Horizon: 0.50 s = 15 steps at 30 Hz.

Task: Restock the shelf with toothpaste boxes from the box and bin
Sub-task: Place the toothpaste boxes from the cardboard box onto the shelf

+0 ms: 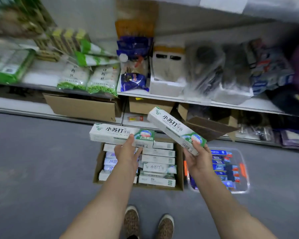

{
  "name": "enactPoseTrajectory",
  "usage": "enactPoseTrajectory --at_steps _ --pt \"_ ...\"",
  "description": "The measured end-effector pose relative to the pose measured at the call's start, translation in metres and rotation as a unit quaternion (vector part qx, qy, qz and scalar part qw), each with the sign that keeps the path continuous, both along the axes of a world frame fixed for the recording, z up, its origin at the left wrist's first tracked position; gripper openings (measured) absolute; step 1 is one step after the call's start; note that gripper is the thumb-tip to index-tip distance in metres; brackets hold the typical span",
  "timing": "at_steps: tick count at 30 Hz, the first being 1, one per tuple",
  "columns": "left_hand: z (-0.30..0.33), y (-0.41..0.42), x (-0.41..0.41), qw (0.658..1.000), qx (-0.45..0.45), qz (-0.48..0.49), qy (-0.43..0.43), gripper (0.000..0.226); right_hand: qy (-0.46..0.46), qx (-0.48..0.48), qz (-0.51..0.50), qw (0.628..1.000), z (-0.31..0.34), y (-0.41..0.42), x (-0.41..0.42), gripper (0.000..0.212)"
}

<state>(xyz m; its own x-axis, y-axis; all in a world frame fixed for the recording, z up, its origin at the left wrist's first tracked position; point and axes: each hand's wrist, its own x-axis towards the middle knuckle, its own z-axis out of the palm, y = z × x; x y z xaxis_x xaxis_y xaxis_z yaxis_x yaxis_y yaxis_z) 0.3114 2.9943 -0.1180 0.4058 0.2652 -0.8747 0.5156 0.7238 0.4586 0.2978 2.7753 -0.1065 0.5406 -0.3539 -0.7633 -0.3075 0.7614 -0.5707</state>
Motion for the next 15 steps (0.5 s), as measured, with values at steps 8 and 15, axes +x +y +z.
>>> enactPoseTrajectory --at_steps 8,15 --pt "0.203 -0.015 0.029 0.980 -0.024 -0.029 -0.195 0.056 -0.172 -0.016 -0.018 0.985 0.203 -0.003 0.015 0.060" --pt "0.364 -0.040 0.050 0.936 -0.080 -0.040 -0.339 0.049 -0.310 -0.046 -0.056 0.948 0.360 -0.018 0.024 0.062"
